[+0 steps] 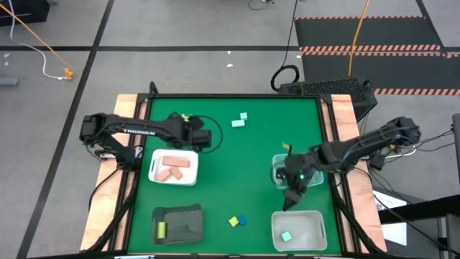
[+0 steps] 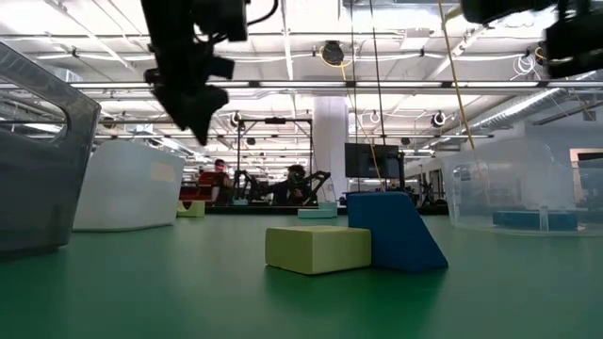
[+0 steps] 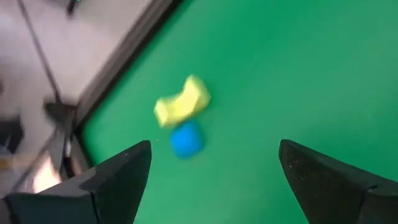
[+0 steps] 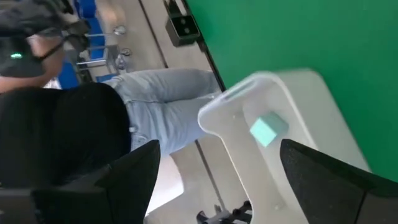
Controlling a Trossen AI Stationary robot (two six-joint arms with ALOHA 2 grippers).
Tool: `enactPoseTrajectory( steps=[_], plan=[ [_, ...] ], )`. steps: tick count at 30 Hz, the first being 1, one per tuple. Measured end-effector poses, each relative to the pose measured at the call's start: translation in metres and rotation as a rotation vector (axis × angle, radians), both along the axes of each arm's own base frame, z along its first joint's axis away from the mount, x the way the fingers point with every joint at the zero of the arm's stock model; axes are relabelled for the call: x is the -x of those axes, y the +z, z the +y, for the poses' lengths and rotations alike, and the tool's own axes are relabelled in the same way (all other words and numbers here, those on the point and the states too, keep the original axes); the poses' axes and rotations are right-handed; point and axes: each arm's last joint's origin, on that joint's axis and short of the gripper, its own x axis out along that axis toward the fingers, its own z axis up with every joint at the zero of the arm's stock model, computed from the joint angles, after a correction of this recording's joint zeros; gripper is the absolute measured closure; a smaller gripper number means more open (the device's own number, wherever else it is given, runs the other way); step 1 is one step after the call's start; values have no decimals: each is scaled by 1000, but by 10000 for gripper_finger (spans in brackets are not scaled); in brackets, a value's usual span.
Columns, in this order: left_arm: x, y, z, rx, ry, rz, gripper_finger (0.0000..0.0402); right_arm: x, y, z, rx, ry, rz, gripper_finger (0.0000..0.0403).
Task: Sort & place blocks by color
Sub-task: Put the top blue block into the transparent bin
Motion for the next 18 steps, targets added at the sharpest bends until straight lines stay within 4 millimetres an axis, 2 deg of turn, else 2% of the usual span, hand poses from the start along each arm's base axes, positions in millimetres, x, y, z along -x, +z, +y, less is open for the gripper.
enactPoseTrajectory(
  steps=[6, 13, 18],
  plan=[
    [21, -1, 22, 108, 233, 76, 50, -9, 1, -43, -18, -52, -85, 83],
    [34, -3, 65, 176, 520, -29, 50, -11, 2, -97, 53, -175, -210, 83],
    [42, -9, 86, 210, 630, -82, 50, -8, 4, -123, 134, -225, -313, 83]
  ],
)
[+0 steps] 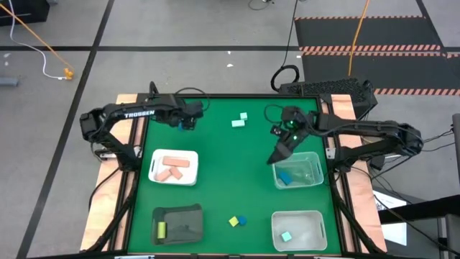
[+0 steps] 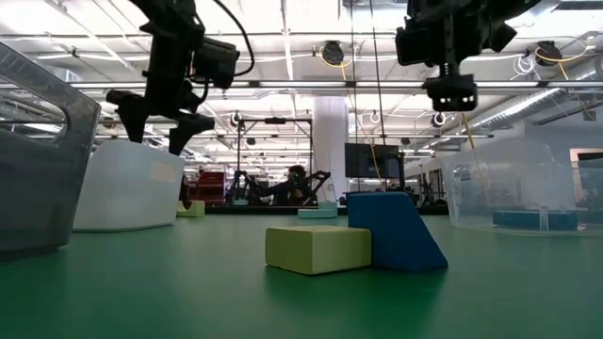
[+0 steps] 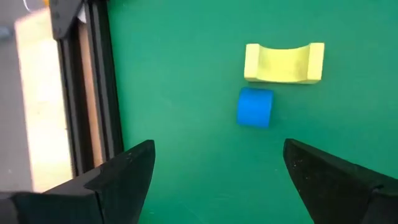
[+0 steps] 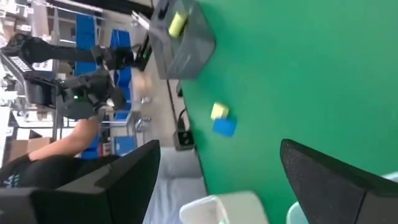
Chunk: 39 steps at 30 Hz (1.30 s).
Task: Sort & place blocks by color
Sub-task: Put the top blue block into the transparent bin
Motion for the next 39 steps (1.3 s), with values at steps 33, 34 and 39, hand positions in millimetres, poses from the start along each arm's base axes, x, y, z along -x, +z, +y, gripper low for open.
enactPoseTrajectory(
  steps=[33, 34, 39],
  plan=[
    [21, -77, 28, 67, 129, -315, 51, 9, 37, -85, 466, -391, -475, 83],
    [21, -78, 28, 60, 127, -319, 51, 9, 38, -86, 471, -398, -483, 83],
    [21, -83, 30, 35, 125, -357, 51, 10, 42, -90, 508, -444, -504, 83]
  ],
)
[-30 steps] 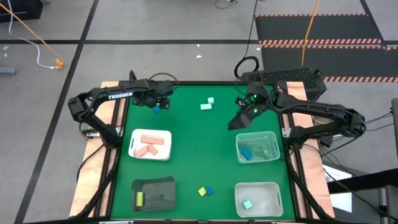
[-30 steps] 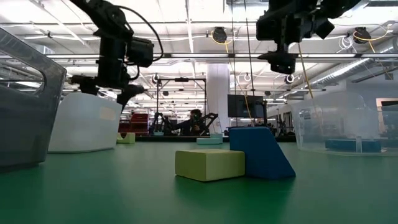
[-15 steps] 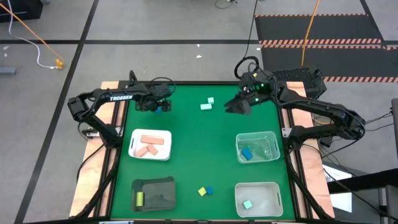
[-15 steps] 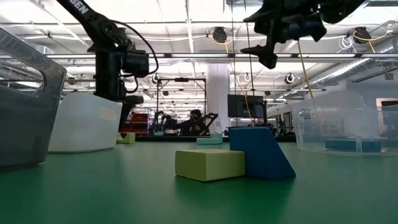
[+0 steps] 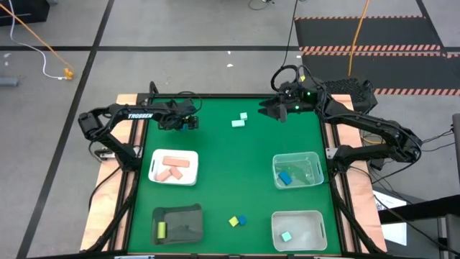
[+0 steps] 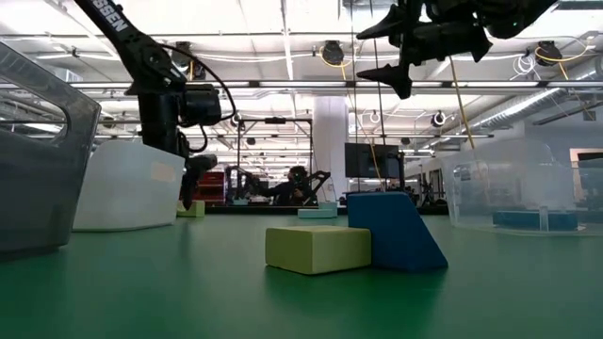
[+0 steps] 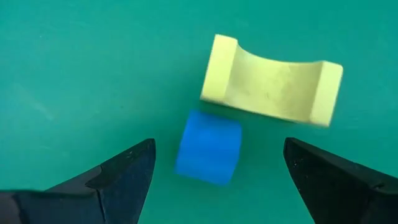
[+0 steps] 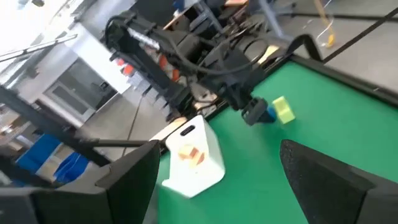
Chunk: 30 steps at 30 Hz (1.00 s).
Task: Sort & place blocks by color
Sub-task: Put the top blue block into the transparent bin
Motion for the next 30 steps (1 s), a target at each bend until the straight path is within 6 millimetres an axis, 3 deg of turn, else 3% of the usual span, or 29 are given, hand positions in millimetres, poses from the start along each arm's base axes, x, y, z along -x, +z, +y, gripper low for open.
enactPoseTrajectory(
  steps=[4, 12, 16, 20, 27, 30],
  plan=[
    [0, -2, 0, -13, 3, -7, 75, 0, 1, -1, 15, -34, -10, 83],
    [1, -2, 1, -32, -28, 15, 204, 0, 2, -1, 18, -35, -15, 83],
    [1, -2, 1, -31, -42, 21, 244, 0, 2, -1, 18, -34, -15, 83],
    [1, -2, 0, -23, -47, 23, 245, 0, 2, -1, 18, -34, -15, 83],
    [-3, -20, -1, 66, -84, 74, 202, 0, 2, -1, 18, -34, -14, 83],
    [-5, -23, -3, 60, -79, 85, 204, 0, 2, -1, 18, -34, -14, 83]
  ],
)
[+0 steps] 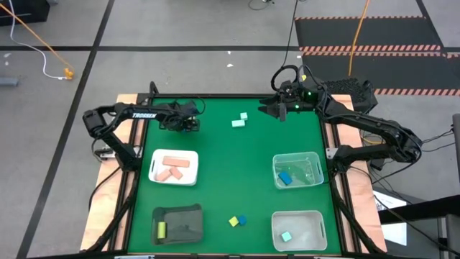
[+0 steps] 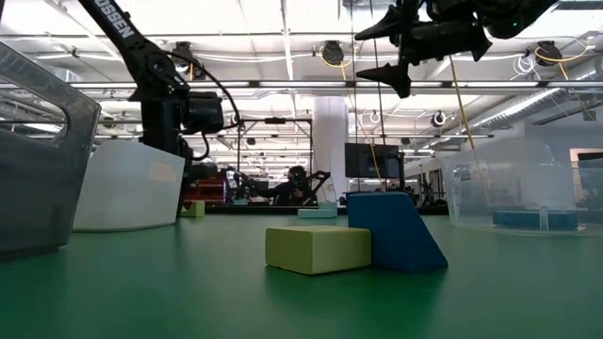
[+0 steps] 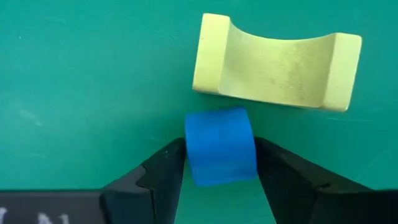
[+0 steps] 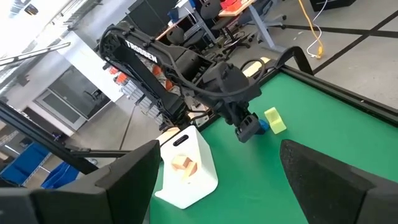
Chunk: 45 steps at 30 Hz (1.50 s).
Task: Sort & place blocks by color
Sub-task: Put the top blue block into the transparent bin
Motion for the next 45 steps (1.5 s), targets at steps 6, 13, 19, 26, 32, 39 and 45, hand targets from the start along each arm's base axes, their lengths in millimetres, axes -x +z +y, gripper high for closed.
enactPoseTrajectory(
  steps=[6, 13, 19, 26, 32, 39, 45],
  plan=[
    [-2, 3, -3, -33, 19, -20, 270, 0, 0, 0, 0, 0, 0, 83],
    [-7, 11, -13, -54, 23, -51, 269, 0, -1, 0, -22, -2, 7, 83],
    [-11, 47, -32, -88, 10, -238, 269, -1, -1, 1, -50, 4, 5, 83],
    [-32, 110, -60, -267, -72, -743, 269, -10, 0, 16, 235, 76, 8, 83],
    [-54, 153, -81, -391, -172, -1180, 269, -27, 8, 32, 562, 25, -71, 83],
    [-62, 169, -105, -367, -213, -1380, 269, -44, 19, 54, 761, 48, -251, 83],
    [-64, 179, -127, -377, -216, -1481, 269, -61, 12, 72, 809, 110, -312, 83]
  ],
)
